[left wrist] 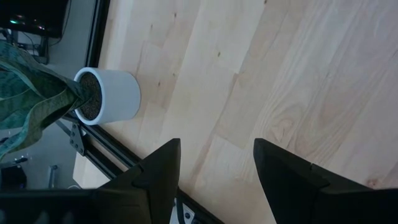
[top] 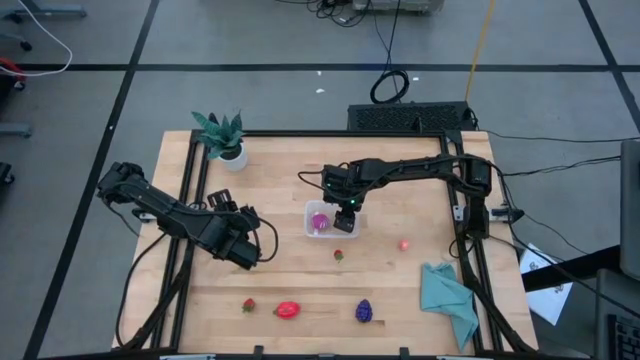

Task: Pick and placing Produce into tupperware
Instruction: Put the top red strawberry into the transparent bin, then put the pink peach into the transparent bin

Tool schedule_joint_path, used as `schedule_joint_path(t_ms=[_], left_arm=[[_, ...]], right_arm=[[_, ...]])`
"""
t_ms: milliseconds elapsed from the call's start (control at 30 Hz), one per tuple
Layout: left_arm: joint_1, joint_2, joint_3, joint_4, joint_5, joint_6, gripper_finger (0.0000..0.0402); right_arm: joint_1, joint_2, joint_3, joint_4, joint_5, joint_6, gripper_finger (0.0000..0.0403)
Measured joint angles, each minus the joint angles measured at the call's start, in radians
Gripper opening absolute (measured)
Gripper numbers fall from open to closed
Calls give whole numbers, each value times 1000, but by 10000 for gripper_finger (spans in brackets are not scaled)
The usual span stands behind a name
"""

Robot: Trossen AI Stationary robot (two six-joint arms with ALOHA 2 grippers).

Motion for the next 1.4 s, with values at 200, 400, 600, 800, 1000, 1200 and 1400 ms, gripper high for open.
schedule_joint_path(t_ms=[200,400,600,800,1000,1200,1400], left_arm=[[-1,0,0,0,5,-2,209],[-1,0,0,0,6,-3,209],[-1,0,0,0,6,-6,209],[-1,0,0,0,6,-5,209],[-1,0,0,0,6,-5,209],[-1,0,0,0,7,-3,209],[-1,0,0,0,7,0,209]], right_arm=[[0,0,0,2,-1,0,175],[0,0,0,33,1,0,217],[0,0,0,37,5,0,223],[0,-20,2,29,7,0,223],[0,-103,3,24,38,1,223],[6,-247,5,-117,68,63,224],[80,-358,5,-421,169,204,224]])
